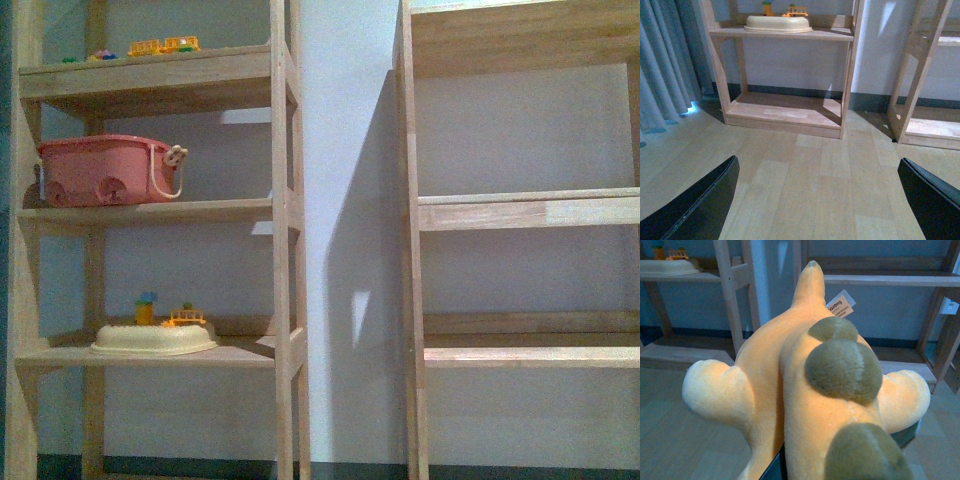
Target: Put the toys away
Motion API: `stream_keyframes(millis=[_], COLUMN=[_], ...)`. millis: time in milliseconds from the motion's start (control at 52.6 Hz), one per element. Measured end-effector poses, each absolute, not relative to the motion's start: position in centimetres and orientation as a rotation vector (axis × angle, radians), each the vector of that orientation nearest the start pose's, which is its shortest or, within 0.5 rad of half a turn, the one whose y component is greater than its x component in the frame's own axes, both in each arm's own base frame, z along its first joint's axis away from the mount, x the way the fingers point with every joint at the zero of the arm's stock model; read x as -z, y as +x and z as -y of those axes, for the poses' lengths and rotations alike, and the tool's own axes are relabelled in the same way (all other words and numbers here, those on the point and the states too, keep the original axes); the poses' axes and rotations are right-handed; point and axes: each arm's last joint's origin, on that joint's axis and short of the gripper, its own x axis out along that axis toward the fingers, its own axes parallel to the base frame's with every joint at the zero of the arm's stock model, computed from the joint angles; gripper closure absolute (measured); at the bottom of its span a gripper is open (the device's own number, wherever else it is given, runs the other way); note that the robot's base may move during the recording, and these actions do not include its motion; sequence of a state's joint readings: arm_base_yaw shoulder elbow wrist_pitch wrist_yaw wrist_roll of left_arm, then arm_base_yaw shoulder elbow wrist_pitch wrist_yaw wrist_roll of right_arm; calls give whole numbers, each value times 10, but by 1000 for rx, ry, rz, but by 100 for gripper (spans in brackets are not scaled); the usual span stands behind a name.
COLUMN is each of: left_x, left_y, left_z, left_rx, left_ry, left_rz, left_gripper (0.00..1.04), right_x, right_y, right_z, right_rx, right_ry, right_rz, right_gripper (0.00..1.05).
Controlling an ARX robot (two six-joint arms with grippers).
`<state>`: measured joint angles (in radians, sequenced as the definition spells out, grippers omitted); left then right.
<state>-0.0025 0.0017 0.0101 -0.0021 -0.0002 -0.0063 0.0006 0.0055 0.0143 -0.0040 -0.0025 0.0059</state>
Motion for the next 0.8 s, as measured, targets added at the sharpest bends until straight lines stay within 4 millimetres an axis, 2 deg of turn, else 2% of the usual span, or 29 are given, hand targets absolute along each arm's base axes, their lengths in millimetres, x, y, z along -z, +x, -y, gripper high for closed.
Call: stream_keyframes(millis=[798], left_x=[-167], left_y=[97], left_z=[0], left_rx=[2], left_ry=[-6], left_rz=[6], left_gripper=[6], right_x=[-168], right_y=[97], right_z=[0], right_rx=[-2], right_ry=[6], right_rz=[5], right_gripper=[97])
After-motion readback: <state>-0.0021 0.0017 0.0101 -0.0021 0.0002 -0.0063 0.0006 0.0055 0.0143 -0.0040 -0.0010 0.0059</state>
